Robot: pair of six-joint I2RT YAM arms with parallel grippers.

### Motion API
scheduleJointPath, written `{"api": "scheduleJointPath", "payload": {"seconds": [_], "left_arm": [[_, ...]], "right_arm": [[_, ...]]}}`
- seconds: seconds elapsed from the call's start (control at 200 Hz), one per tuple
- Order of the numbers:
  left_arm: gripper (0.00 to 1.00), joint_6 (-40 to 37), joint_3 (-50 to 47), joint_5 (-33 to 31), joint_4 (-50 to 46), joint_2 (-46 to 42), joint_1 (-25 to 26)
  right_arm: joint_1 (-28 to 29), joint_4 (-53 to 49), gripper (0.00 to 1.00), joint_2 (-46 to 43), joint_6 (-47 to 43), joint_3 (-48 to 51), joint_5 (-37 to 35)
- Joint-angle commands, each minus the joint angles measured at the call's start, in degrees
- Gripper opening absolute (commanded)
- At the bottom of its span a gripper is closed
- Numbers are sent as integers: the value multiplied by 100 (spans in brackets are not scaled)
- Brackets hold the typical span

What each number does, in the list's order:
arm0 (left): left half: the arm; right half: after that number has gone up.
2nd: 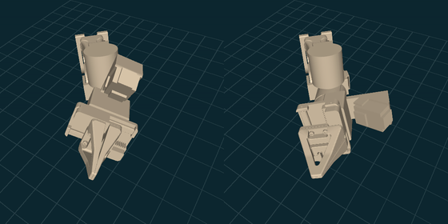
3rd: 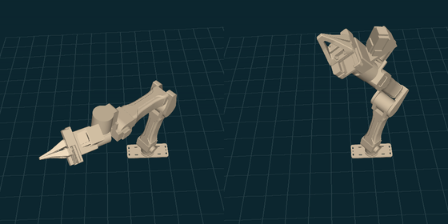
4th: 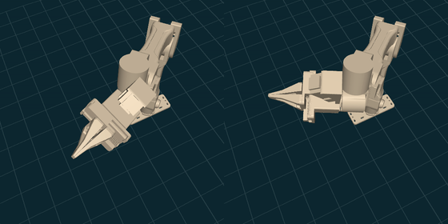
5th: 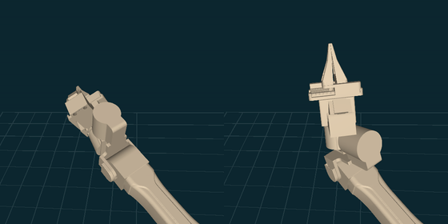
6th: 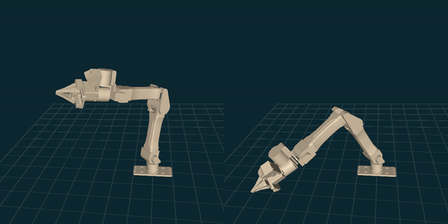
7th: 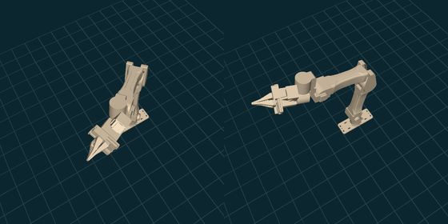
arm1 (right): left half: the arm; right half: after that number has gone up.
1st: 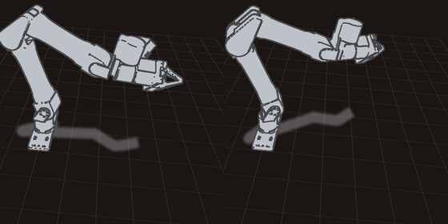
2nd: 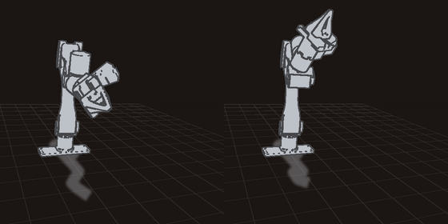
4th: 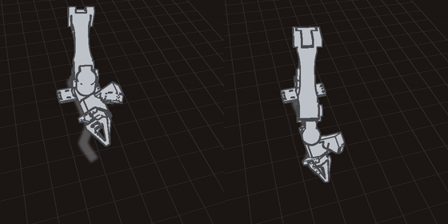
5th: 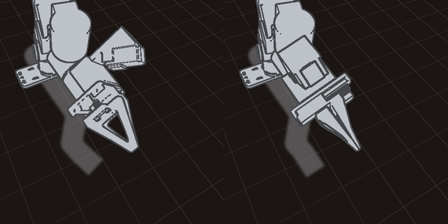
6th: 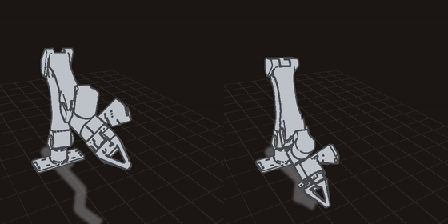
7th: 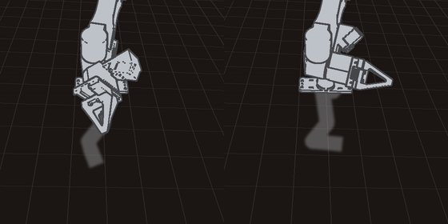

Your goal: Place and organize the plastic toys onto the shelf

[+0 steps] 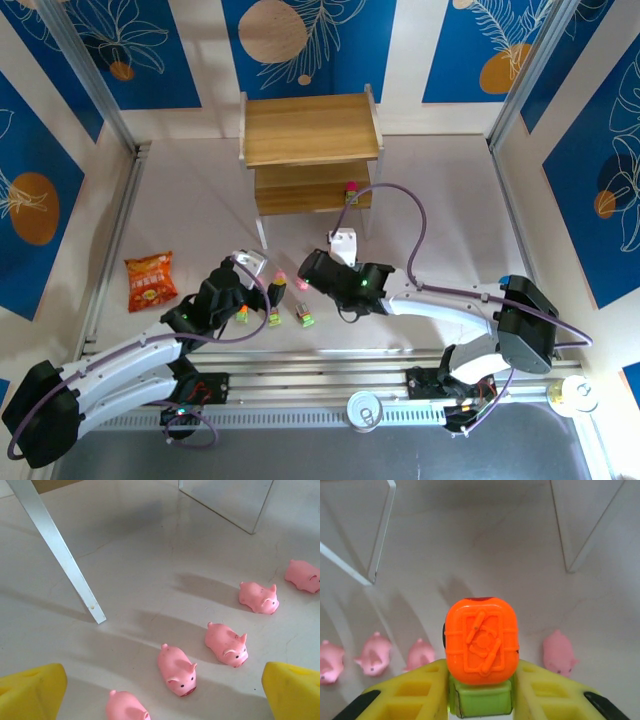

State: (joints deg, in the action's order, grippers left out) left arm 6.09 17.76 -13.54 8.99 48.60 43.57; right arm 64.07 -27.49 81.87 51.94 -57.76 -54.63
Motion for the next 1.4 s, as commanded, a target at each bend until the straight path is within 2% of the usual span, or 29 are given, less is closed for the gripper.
{"api": "scheduleJointPath", "payload": {"seconds": [0.0,0.42,0.55,1.085,1.276,1.396], "left_arm": [[100,48,144,-8,50,18,3],[100,42,181,-18,84,110,-6],[100,35,173,-43,85,88,-6],[100,38,166,-70,83,62,-5],[100,42,-29,586,450,-260,-2],[100,33,-88,598,454,-425,0]], "right_arm": [[-371,305,30,99,-863,-452,244],[-1037,584,30,690,-1733,-1397,697],[-1071,639,30,760,-1876,-1513,662],[-1808,808,30,1035,-2192,-1692,1058],[-1925,928,30,1223,-2235,-1809,1244],[-1933,955,30,1342,-2243,-1921,1271]]}}
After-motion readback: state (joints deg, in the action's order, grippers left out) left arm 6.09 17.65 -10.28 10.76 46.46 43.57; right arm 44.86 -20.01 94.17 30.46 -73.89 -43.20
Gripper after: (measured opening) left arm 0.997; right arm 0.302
